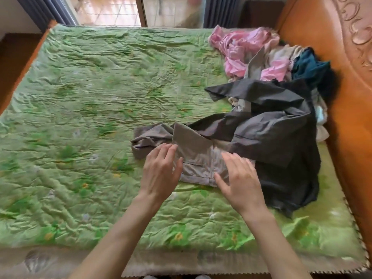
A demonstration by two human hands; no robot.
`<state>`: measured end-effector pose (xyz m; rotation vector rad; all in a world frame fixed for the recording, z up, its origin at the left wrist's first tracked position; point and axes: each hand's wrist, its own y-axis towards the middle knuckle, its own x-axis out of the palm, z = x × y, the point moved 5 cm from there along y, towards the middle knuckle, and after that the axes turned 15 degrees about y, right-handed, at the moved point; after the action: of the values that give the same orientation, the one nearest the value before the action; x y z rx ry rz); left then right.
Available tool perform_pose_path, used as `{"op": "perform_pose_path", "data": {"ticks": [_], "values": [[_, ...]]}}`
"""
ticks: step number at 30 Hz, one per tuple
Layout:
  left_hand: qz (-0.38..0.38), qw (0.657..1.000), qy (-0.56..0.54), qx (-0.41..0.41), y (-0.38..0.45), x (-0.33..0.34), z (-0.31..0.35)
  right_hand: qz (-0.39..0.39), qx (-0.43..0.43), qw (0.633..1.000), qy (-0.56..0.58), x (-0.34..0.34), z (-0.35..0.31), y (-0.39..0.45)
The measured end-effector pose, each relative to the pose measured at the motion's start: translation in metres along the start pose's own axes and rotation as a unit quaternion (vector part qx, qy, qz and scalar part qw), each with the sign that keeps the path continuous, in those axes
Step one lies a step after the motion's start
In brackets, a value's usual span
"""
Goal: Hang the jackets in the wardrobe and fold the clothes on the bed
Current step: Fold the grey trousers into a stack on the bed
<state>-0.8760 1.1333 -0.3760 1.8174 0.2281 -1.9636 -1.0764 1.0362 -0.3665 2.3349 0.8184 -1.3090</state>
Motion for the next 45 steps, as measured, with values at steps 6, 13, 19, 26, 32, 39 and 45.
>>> {"op": "perform_pose_path", "data": {"ticks": [6, 13, 19, 26, 32, 39, 45], "values": [[-0.036, 0.999, -0.035, 0.009, 0.004, 0.094, -0.004, -0.048, 0.043, 0.995, -0.081, 0.081, 0.062, 0.025], [-0.110, 0.992, -0.027, 0.051, -0.012, 0.242, -0.002, -0.132, 0.099, 0.977, -0.136, 0.185, 0.152, 0.030], [-0.182, 0.978, 0.037, 0.095, -0.013, 0.341, 0.007, -0.197, 0.180, 0.950, -0.161, 0.249, 0.200, 0.039], [-0.211, 0.950, 0.184, 0.139, -0.027, 0.399, -0.003, -0.138, 0.208, 0.937, -0.244, 0.283, 0.255, 0.027], [-0.171, 0.950, 0.185, 0.183, -0.011, 0.386, -0.001, -0.076, 0.124, 0.956, -0.256, 0.254, 0.279, 0.036], [-0.217, 0.944, 0.109, 0.223, -0.001, 0.316, -0.025, -0.032, 0.049, 0.977, -0.206, 0.179, 0.259, 0.036], [-0.192, 0.962, 0.069, 0.180, 0.033, 0.207, -0.034, -0.034, 0.036, 0.979, -0.199, 0.091, 0.217, 0.060]]}}
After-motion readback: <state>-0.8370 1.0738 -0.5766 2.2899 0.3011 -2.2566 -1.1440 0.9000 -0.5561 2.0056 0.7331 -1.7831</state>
